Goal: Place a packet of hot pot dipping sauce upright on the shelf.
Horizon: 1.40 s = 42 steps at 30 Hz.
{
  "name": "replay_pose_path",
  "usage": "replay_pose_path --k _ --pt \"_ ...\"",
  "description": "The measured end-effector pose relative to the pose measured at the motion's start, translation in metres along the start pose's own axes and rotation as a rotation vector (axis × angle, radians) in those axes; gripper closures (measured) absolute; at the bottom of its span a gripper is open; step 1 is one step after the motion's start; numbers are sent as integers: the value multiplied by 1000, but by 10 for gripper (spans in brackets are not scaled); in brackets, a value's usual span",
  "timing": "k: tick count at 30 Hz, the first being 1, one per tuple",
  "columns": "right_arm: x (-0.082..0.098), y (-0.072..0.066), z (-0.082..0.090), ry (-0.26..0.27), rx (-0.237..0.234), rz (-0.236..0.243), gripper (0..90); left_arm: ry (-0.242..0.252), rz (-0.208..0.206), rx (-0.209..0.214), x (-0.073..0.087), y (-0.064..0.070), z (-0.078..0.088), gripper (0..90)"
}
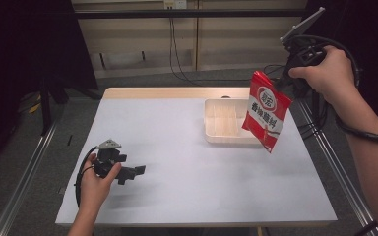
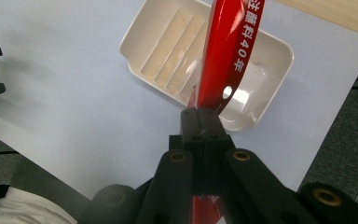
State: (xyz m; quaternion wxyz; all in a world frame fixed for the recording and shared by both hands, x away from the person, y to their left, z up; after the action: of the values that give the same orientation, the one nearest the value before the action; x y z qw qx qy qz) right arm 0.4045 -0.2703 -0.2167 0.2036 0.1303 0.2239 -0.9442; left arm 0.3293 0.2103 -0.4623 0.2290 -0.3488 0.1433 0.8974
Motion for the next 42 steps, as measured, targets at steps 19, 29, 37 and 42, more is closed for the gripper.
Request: replay_pose_path --k 19,29,37,42 --pt "-23 13 -21 17 18 -3 900 8 -7 11 -3 2 3 62" --pt "-34 20 -28 21 17 6 900 25 9 9 -3 1 4 60" --pt "-41 24 -31 27 5 13 900 22 6 7 -3 1 4 59" --pt "-45 29 -34 23 14 13 900 22 8 3 -3 1 4 59"
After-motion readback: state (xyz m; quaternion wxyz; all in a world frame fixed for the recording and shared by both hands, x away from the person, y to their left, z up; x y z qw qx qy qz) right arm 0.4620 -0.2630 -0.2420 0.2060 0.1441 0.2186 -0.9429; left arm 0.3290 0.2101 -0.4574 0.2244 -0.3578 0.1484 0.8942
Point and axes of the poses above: each handheld gripper's, and its own axes: z roughly backward along the jaws, x roughly out of its underside, y roughly to its right, the point moved 3 cm from there along -z, roughly forward along the jaws, and after that the axes turned 14 degrees about -x, right-handed, at the moved point
